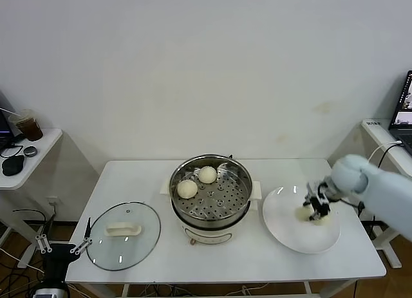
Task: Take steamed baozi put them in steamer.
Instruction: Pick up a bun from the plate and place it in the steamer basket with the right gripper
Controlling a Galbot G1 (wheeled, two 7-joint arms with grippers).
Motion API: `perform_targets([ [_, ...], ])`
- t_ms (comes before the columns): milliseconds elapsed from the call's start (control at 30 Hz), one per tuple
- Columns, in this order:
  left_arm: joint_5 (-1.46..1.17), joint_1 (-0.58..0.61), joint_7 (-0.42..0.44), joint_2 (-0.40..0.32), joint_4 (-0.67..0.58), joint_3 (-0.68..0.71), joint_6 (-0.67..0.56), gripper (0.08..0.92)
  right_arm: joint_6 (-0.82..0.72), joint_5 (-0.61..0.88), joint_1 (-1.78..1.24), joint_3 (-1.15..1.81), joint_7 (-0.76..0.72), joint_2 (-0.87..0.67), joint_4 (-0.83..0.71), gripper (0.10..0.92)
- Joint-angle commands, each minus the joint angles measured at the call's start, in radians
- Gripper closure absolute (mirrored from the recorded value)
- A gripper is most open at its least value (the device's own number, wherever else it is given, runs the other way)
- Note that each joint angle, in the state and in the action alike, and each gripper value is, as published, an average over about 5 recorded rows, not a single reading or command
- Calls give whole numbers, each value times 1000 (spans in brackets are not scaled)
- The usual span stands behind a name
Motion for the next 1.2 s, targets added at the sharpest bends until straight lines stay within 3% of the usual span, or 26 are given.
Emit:
perform_targets([
  [33, -1, 0, 0, 4, 0, 0, 0, 177, 77, 201, 424, -146, -73, 67, 17, 573],
  [433, -6, 0, 0, 4, -3, -1, -2, 177, 224, 305, 574, -347, 8, 361, 94, 567],
  [800, -16, -1, 0, -4, -8, -21, 0, 177, 445, 92, 424, -451, 74, 609, -4, 567],
  [1200, -24, -9, 1, -5, 3, -35, 0, 177, 592, -79, 314, -459, 122, 696, -84, 560],
])
